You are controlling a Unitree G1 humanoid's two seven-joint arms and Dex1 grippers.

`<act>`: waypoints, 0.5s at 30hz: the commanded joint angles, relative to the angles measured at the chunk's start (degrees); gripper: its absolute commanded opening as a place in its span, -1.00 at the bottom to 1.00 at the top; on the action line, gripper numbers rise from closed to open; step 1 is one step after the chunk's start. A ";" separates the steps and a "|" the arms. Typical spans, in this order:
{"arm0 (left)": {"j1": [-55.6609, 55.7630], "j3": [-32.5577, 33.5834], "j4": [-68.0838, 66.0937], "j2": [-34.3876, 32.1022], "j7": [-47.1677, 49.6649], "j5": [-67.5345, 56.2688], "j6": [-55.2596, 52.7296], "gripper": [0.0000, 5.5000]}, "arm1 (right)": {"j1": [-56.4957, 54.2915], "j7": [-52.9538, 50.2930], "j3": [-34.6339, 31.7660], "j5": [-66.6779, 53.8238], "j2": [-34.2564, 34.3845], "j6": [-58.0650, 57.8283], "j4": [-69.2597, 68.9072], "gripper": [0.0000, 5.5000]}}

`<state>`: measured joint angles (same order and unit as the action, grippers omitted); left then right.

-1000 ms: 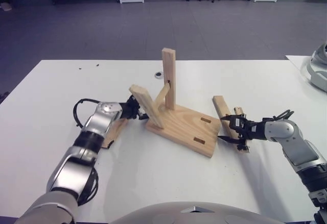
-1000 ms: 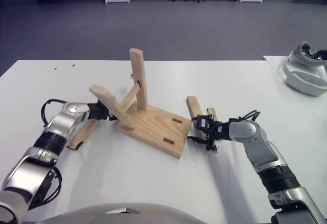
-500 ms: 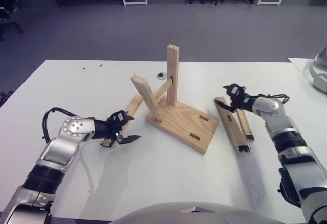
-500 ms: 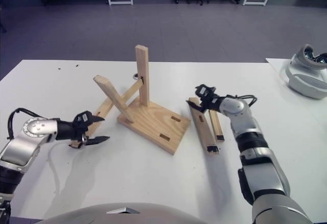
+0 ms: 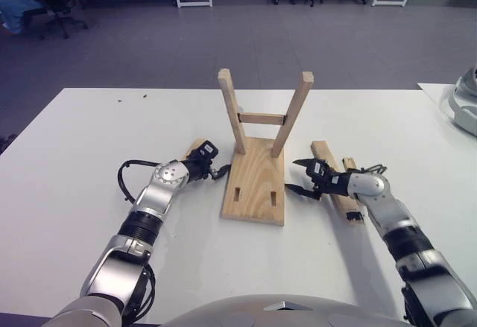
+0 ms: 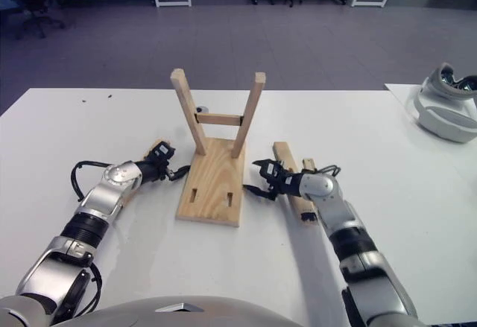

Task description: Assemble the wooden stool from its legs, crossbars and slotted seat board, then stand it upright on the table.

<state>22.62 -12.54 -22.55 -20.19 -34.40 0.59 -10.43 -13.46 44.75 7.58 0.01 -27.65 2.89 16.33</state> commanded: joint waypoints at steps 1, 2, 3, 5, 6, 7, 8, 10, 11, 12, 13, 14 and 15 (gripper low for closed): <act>-6.46 5.65 12.35 -3.02 0.69 -2.76 -2.35 0.49 | 5.82 -11.46 -18.32 -7.62 -2.39 -11.92 -9.37 0.37; -8.39 7.33 15.61 -3.69 1.03 -3.45 -3.43 0.49 | 7.51 -12.54 -20.41 -8.66 -2.49 -14.00 -9.62 0.37; -10.29 8.94 19.06 -4.14 1.45 -4.30 -4.62 0.49 | 9.33 -13.56 -21.55 -9.88 -1.73 -16.94 -9.43 0.37; -12.46 10.75 24.19 -4.12 2.19 -5.66 -6.72 0.49 | 11.57 -15.42 -21.93 -11.90 1.01 -22.22 -8.60 0.37; -13.27 10.98 26.27 -3.99 2.52 -6.05 -7.72 0.49 | 12.67 -16.13 -21.60 -12.83 2.68 -24.35 -8.77 0.37; -13.83 11.00 27.64 -3.84 2.75 -6.18 -8.51 0.49 | 13.40 -16.59 -21.23 -13.50 3.79 -25.81 -9.25 0.37; -14.37 10.95 28.58 -3.66 3.09 -6.19 -9.21 0.49 | 13.87 -16.68 -20.95 -14.16 4.62 -27.07 -9.71 0.37; -15.42 10.57 29.82 -3.17 3.67 -6.17 -10.21 0.49 | 14.47 -17.09 -20.43 -14.69 5.08 -29.21 -10.54 0.37; -15.97 10.33 30.43 -2.92 3.95 -6.18 -10.63 0.49 | 14.82 -17.50 -19.98 -14.38 5.03 -30.09 -10.76 0.37; -16.43 10.12 30.97 -2.72 4.17 -6.17 -10.98 0.49 | 15.14 -18.33 -19.72 -14.02 5.03 -31.14 -10.85 0.37; -16.80 10.06 31.51 -2.59 4.36 -6.17 -11.34 0.49 | 15.45 -19.34 -19.73 -13.75 5.18 -32.19 -10.90 0.37; -17.17 10.21 32.21 -2.56 4.55 -6.22 -11.69 0.49 | 16.04 -20.37 -19.88 -13.57 5.42 -33.10 -11.19 0.30; -17.44 10.45 32.82 -2.54 4.73 -6.25 -12.00 0.49 | 16.56 -21.21 -19.99 -13.58 5.64 -33.89 -11.57 0.24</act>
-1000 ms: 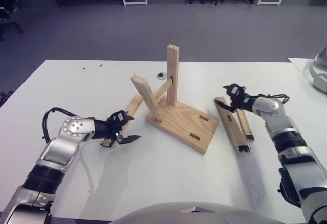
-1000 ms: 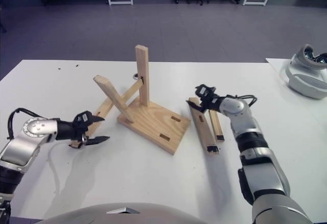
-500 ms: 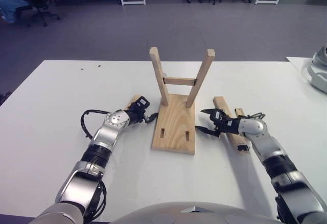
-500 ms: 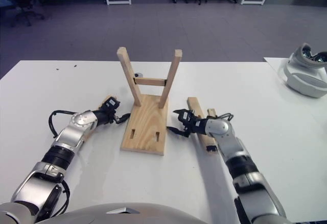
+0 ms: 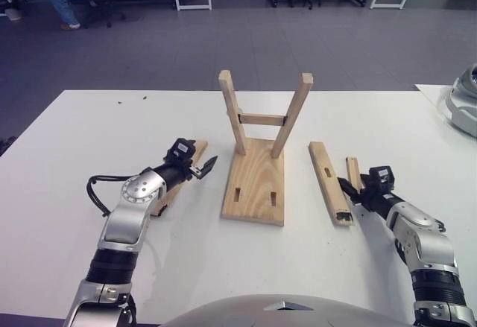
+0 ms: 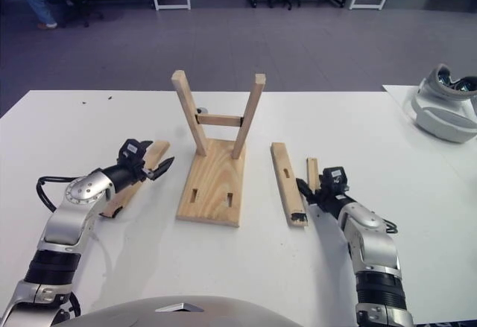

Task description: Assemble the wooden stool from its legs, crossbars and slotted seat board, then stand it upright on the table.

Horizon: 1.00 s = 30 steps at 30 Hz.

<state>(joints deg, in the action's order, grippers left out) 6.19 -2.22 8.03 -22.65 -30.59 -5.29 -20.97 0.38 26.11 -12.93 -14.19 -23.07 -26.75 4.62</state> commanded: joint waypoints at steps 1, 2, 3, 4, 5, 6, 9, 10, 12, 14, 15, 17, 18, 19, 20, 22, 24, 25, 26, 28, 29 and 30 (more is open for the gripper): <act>-1.25 0.45 2.94 -0.16 1.13 -0.50 -1.78 0.49 | 3.32 -3.05 0.52 0.61 1.12 -4.72 -0.22 0.15; -1.53 0.91 3.98 -0.29 1.40 -0.75 -2.22 0.49 | 4.04 -3.24 0.50 0.53 0.97 -5.12 -0.84 0.11; -1.75 1.26 4.93 -0.41 1.59 -0.99 -2.66 0.49 | 4.60 -3.36 0.47 0.56 0.65 -5.40 -1.35 0.05; -2.05 1.60 6.09 -0.52 1.74 -1.33 -3.12 0.49 | 5.35 -3.55 0.37 0.83 0.12 -5.58 -2.05 0.00; -2.27 1.82 7.00 -0.61 1.88 -1.59 -3.50 0.49 | 5.91 -3.68 0.36 1.15 -0.37 -5.60 -2.58 -0.07; -2.41 2.03 7.77 -0.60 2.03 -1.79 -3.87 0.49 | 6.43 -3.50 0.47 1.37 -0.82 -5.50 -2.96 -0.14; -2.21 2.24 9.37 -0.25 2.46 -2.24 -4.68 0.49 | 7.10 -3.67 1.15 2.76 -2.03 -4.34 -2.79 -0.32; -2.01 2.31 9.86 -0.02 2.51 -2.55 -4.74 0.49 | 6.99 -3.90 1.21 3.16 -2.28 -3.80 -2.40 -0.40; -0.91 3.78 11.99 2.28 2.77 -6.32 -5.41 0.49 | 4.86 -5.15 0.79 4.37 -2.61 0.15 -1.12 -0.48; 2.43 9.17 16.83 9.54 4.83 -23.52 -9.29 0.49 | 0.40 -5.31 -2.36 1.98 -1.76 9.07 -7.25 -0.52; 4.16 12.72 19.18 13.17 7.10 -35.66 -11.30 0.49 | -1.88 -4.30 -2.74 -0.56 -0.95 11.47 -13.05 -0.52; 8.19 17.18 20.76 16.87 11.39 -52.49 -12.20 0.49 | -6.31 -1.27 2.59 -2.09 -1.18 12.38 -25.77 -0.52; 10.58 17.73 19.40 17.66 12.86 -56.11 -12.40 0.49 | -8.60 0.40 7.17 -1.07 -1.20 12.62 -30.20 -0.52; 12.80 17.66 17.80 18.36 14.16 -58.63 -12.69 0.49 | -10.69 2.08 11.79 0.89 -1.18 13.92 -33.06 -0.52; 14.67 17.34 16.38 18.82 15.26 -60.80 -13.14 0.49 | -12.51 3.36 15.49 2.52 -0.83 15.05 -34.57 -0.52; 17.76 16.37 14.40 19.06 17.01 -64.24 -14.36 0.33 | -16.69 4.36 20.61 5.06 0.58 17.07 -35.24 -0.52; 19.70 15.51 13.43 19.17 18.49 -67.12 -15.59 0.20 | -20.76 4.25 23.57 7.37 2.04 19.48 -33.44 -0.52; 19.92 14.97 13.67 19.12 19.07 -68.30 -15.97 0.16 | -22.20 4.27 24.65 8.28 2.68 20.66 -32.34 -0.52; 20.02 14.46 13.82 19.01 19.38 -69.03 -16.29 0.09 | -22.75 4.23 25.15 8.78 3.03 21.29 -31.88 -0.52; 19.15 14.38 14.50 18.32 19.85 -70.37 -16.52 0.00 | -22.88 4.10 25.20 8.90 3.42 21.60 -31.40 -0.52; 18.79 14.43 14.67 17.97 19.98 -70.80 -16.66 -0.05 | -22.66 3.90 24.96 8.93 3.46 21.32 -31.61 -0.52; 18.37 14.40 14.91 17.55 20.04 -70.93 -16.79 -0.13 | -22.58 3.79 24.76 8.96 3.48 21.09 -31.67 -0.52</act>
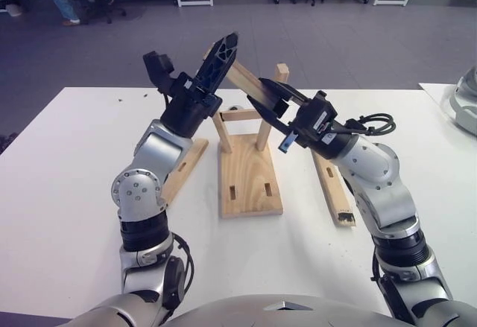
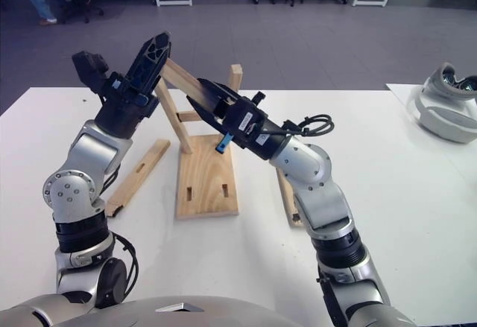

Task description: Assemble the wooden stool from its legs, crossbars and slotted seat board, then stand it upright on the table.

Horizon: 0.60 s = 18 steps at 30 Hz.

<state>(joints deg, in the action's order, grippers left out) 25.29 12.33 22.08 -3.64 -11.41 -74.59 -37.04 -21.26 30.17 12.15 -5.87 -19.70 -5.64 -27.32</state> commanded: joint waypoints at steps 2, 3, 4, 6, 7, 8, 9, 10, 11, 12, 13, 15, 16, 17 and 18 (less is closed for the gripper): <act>-1.42 -0.85 1.18 -2.33 0.75 -0.34 -0.64 -0.26 | -0.80 -0.29 -0.36 0.98 0.00 -0.16 0.15 -0.52; -1.59 -1.19 1.14 -2.59 0.70 0.41 -0.33 -0.32 | -0.74 -0.20 -0.17 1.26 -0.07 0.00 0.22 -0.52; -1.68 -1.40 1.12 -2.81 0.65 0.69 -0.11 -0.39 | -0.61 -0.16 -0.04 1.45 -0.09 0.06 0.08 -0.52; -1.85 -1.46 1.10 -3.10 0.74 0.78 0.28 -0.50 | -0.50 -0.11 0.02 1.76 -0.08 0.07 -0.29 -0.52; -2.02 -1.54 1.10 -3.15 0.79 0.82 0.39 -0.57 | -0.43 -0.14 0.00 1.93 -0.09 0.09 -0.50 -0.52; -2.09 -1.70 0.96 -3.05 0.92 0.91 0.51 -0.64 | -0.57 -0.23 0.06 2.26 -0.04 0.36 -0.47 -0.52; -2.16 -1.90 0.89 -2.88 1.11 0.93 0.57 -0.68 | -0.63 -0.33 0.17 2.60 -0.01 0.62 -0.54 -0.52; -2.15 -2.09 0.82 -2.72 1.27 0.97 0.63 -0.76 | -0.72 -0.45 0.35 2.98 0.07 0.91 -0.47 -0.52; -2.15 -2.23 0.75 -2.57 1.53 1.03 0.71 -0.82 | -0.66 -0.49 0.55 3.31 0.07 0.94 -0.47 -0.52; -2.18 -2.25 0.69 -2.53 1.68 1.06 0.78 -0.85 | -0.57 -0.35 0.78 3.45 0.02 0.92 -0.42 -0.52; -2.32 -2.08 0.67 -2.76 1.89 1.18 0.93 -0.85 | -0.38 -0.12 1.08 3.52 0.01 0.75 -0.29 -0.38; -3.45 -0.31 1.56 -4.89 1.98 0.78 0.83 -0.85 | 0.75 0.38 1.58 3.38 -0.19 -0.13 -0.47 -0.26; -4.37 0.93 2.22 -6.56 1.75 0.58 0.62 -0.85 | 1.46 0.37 1.51 3.32 -0.39 -0.53 -0.69 -0.17; -6.37 3.03 3.14 -9.41 0.85 0.54 0.16 -0.85 | 2.67 0.25 0.77 3.04 -0.84 -1.12 -1.13 -0.12; -9.31 6.25 3.48 -12.97 -0.81 0.60 -0.32 -0.85 | 4.61 0.14 -0.63 2.64 -1.65 -1.57 -1.39 -0.06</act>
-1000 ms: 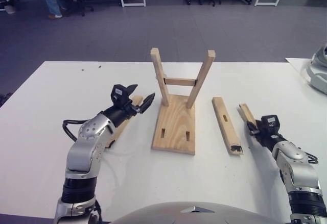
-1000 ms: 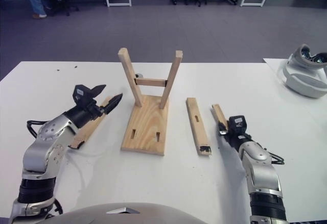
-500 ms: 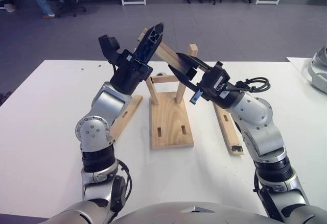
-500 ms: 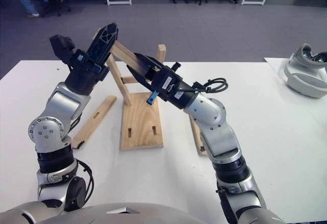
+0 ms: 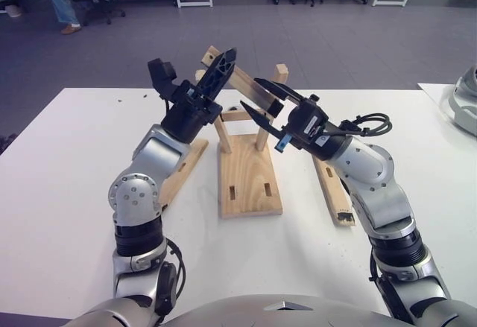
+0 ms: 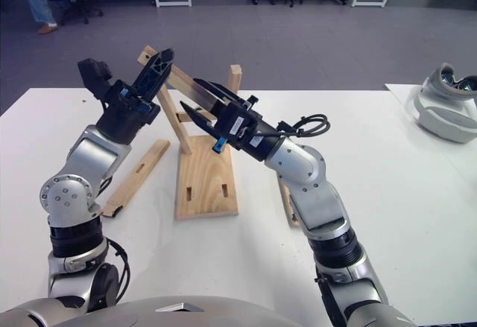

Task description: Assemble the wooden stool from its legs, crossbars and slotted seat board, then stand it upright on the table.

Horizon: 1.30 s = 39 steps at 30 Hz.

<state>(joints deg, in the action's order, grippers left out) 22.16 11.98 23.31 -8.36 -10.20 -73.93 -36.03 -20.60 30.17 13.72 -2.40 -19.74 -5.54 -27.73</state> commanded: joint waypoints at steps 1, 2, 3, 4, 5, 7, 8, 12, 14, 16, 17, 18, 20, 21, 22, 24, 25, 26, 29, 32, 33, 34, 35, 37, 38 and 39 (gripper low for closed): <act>-8.80 9.41 2.02 -11.32 -3.68 -0.04 -1.59 -0.85 | 5.81 -0.03 -3.49 -1.12 -2.26 -2.01 -1.07 -0.02; -11.18 12.28 0.72 -14.17 -5.62 0.27 -1.79 -0.85 | 8.15 -0.38 -5.05 -1.54 -2.73 -2.36 -1.13 -0.02; -13.44 13.94 -1.80 -17.22 -8.67 2.85 -1.37 -0.85 | 10.66 -0.75 -6.26 -1.31 -3.27 -1.95 -0.43 -0.02; -14.81 14.16 -5.37 -19.65 -11.65 6.64 -0.06 -0.85 | 12.94 -1.41 -7.31 -1.08 -3.38 -1.26 0.94 -0.02; -15.44 13.36 -9.31 -21.49 -14.40 10.95 1.73 -0.85 | 14.82 -1.92 -7.84 -0.47 -3.52 -0.06 2.78 -0.02; -15.33 10.96 -16.22 -22.76 -19.82 17.86 5.66 -0.85 | 16.85 -2.34 -7.84 1.02 -3.72 2.56 7.11 -0.02; -14.86 8.85 -19.91 -22.82 -22.56 21.51 7.95 -0.85 | 17.82 -2.44 -7.70 1.41 -3.63 3.68 8.98 -0.02; -11.15 5.88 -33.54 -21.00 -28.00 29.46 13.81 -0.85 | 19.68 -2.88 -7.04 2.03 -2.90 7.49 14.52 -0.02; -9.65 5.64 -39.41 -20.51 -30.22 32.26 16.87 -0.85 | 19.70 -2.94 -7.14 1.71 -2.34 8.32 16.15 -0.02; -8.58 5.96 -42.45 -19.97 -31.55 33.53 18.47 -0.85 | 19.73 -2.90 -7.25 1.50 -2.05 8.90 17.17 -0.02; -8.06 6.20 -43.49 -19.68 -31.97 33.79 18.89 -0.85 | 19.68 -2.85 -7.21 1.50 -1.92 9.15 17.64 -0.02; -7.65 6.40 -44.28 -19.35 -32.16 33.93 19.17 -0.85 | 19.71 -2.83 -7.14 1.54 -1.80 9.35 17.94 -0.02; -6.95 6.86 -45.33 -18.52 -32.37 34.03 19.39 -0.85 | 19.74 -2.83 -6.99 1.58 -1.64 9.60 18.33 -0.02; -6.66 7.07 -45.57 -18.10 -32.37 34.03 19.36 -0.85 | 19.78 -2.86 -6.94 1.60 -1.57 9.70 18.45 -0.02; -6.35 7.10 -45.56 -17.71 -32.29 34.15 19.29 -0.85 | 19.65 -2.85 -6.84 1.64 -1.50 9.79 18.74 -0.02; -6.03 6.96 -45.32 -17.16 -32.27 34.45 19.10 -0.85 | 19.57 -2.81 -6.64 1.74 -1.35 9.94 19.08 -0.02; -5.99 6.94 -45.27 -17.02 -32.26 34.57 19.00 -0.85 | 19.57 -2.79 -6.58 1.79 -1.28 9.99 19.16 -0.02; -6.13 7.00 -45.26 -16.93 -32.26 34.73 18.94 -0.85 | 19.60 -2.78 -6.56 1.81 -1.24 10.05 19.20 -0.02; -7.10 7.39 -44.93 -16.91 -31.83 35.24 18.67 -0.85 | 19.56 -2.88 -6.46 1.88 -0.98 10.09 19.36 -0.02; -8.11 7.06 -44.82 -17.07 -31.15 36.36 18.84 -0.85 | 19.12 -2.87 -6.17 2.02 -0.64 10.00 19.72 -0.02; -8.34 7.06 -44.73 -17.10 -30.95 36.56 18.95 -0.85 | 19.05 -2.83 -6.14 2.07 -0.61 10.02 19.78 -0.02; -8.65 7.24 -44.36 -17.15 -30.69 36.67 18.92 -0.85 | 19.03 -2.82 -6.15 2.12 -0.60 10.05 19.81 -0.02; -9.03 7.50 -43.70 -17.26 -30.46 36.64 18.67 -0.85 | 19.01 -2.84 -6.19 2.17 -0.60 10.08 19.84 -0.02; -10.26 7.89 -41.42 -17.67 -29.65 36.61 17.28 -0.85 | 18.94 -2.97 -6.20 2.34 -0.47 10.11 19.87 -0.02; -10.85 7.68 -40.36 -17.81 -29.06 36.86 16.31 -0.85 | 18.95 -3.02 -6.22 2.43 -0.36 10.15 19.89 -0.02; -11.36 7.41 -39.54 -17.90 -28.51 37.15 15.43 -0.85 | 18.95 -3.03 -6.23 2.51 -0.28 10.20 19.92 -0.02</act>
<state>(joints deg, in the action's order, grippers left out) 12.45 19.82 -17.49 -25.34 -40.00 -38.17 -18.39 -1.33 27.26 7.31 -0.02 -19.94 4.45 -7.84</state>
